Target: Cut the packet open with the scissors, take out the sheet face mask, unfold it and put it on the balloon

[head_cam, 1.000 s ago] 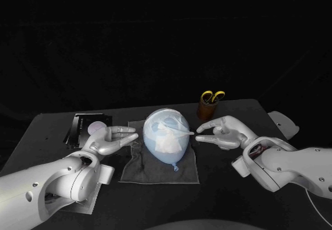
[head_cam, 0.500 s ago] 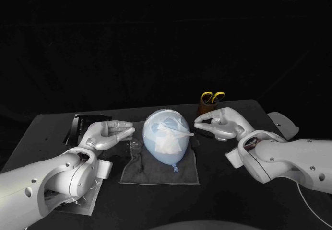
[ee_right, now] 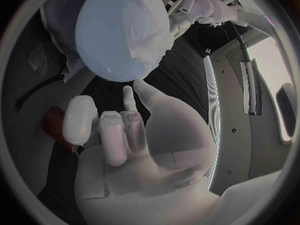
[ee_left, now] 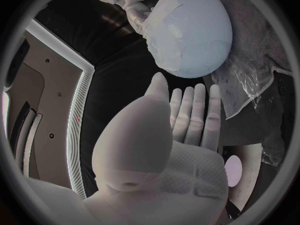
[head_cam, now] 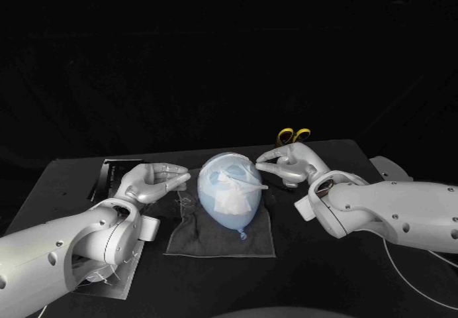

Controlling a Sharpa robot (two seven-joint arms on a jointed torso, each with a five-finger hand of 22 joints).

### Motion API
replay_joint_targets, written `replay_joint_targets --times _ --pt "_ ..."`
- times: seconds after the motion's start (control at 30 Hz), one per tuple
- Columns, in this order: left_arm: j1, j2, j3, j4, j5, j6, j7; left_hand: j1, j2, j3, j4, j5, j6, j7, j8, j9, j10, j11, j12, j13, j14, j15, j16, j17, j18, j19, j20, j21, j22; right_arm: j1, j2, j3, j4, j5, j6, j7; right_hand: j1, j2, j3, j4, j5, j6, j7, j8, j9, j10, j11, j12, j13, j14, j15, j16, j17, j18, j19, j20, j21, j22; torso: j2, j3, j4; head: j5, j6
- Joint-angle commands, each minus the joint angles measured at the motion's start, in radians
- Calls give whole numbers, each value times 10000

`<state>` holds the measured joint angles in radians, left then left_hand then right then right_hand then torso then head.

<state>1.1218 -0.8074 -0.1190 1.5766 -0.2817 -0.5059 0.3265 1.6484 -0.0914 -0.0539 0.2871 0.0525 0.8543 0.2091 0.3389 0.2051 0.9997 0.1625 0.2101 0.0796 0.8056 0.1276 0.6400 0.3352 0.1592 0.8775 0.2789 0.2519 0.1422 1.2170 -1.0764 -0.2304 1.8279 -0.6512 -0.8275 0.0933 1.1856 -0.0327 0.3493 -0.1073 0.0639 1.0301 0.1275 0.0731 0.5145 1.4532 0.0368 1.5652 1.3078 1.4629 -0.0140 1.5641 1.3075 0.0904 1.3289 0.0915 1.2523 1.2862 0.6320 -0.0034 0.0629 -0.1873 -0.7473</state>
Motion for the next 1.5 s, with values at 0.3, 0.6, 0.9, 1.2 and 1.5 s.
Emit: replay_joint_targets --times 0.3,0.6,0.9,1.2,1.5 --pt "52 222 19 -130 -425 23 -164 -38 399 -782 14 -31 290 -329 84 -141 722 -402 983 426 750 -536 3360 1667 214 927 -571 1793 1080 296 495 127 -364 -68 -272 128 -58 -203 -113 159 -69 -156 94 -99 -125 1176 169 56 2630 1079 20 67 2633 -3 -43 36 -79 -32 -5 -4 9 -5 12" --pt "55 269 20 -116 -677 89 -290 -210 604 -1761 8 -38 158 -359 125 -207 324 -464 2145 1189 530 -602 4705 2214 140 428 -788 3234 2152 375 741 160 -549 -85 -31 54 -184 -355 -294 346 -64 -318 161 -108 -245 1176 232 56 2630 1079 77 67 2633 19 -115 88 -177 -100 -11 -11 12 2 18" --pt "56 308 20 -91 -920 86 -473 -218 725 -2271 2 -40 -122 -228 230 -203 -402 -320 2744 1592 -12 -435 4636 2049 92 -318 -636 3534 2475 375 933 162 -731 -320 452 -333 -189 -405 -369 406 -83 -413 190 -111 -295 1176 260 56 2630 1079 103 67 2633 40 -179 112 -261 -163 -18 -7 12 17 -1" --pt "55 336 20 -114 -1198 -2 -669 -122 803 -2511 -5 -39 -218 -265 372 -179 -564 -367 3344 1917 27 -478 4881 2034 161 -476 -574 3880 2733 365 877 161 -640 -559 803 -535 -163 -383 -385 441 -92 -355 174 -70 -303 1176 255 56 2630 1079 107 67 2633 22 -128 122 -193 -100 -18 -1 -11 33 -34" --pt "55 365 19 -146 -1469 -74 -933 -15 894 -2748 -8 -38 -381 -314 574 -149 -935 -426 4360 2471 -20 -529 5203 2012 192 -733 -523 4308 3059 348 851 159 -674 -732 1014 -673 37 -268 -357 493 -97 -173 109 -16 -345 1176 202 56 2630 1079 69 67 2633 7 -54 109 -109 -17 -19 -3 4 4 -40"
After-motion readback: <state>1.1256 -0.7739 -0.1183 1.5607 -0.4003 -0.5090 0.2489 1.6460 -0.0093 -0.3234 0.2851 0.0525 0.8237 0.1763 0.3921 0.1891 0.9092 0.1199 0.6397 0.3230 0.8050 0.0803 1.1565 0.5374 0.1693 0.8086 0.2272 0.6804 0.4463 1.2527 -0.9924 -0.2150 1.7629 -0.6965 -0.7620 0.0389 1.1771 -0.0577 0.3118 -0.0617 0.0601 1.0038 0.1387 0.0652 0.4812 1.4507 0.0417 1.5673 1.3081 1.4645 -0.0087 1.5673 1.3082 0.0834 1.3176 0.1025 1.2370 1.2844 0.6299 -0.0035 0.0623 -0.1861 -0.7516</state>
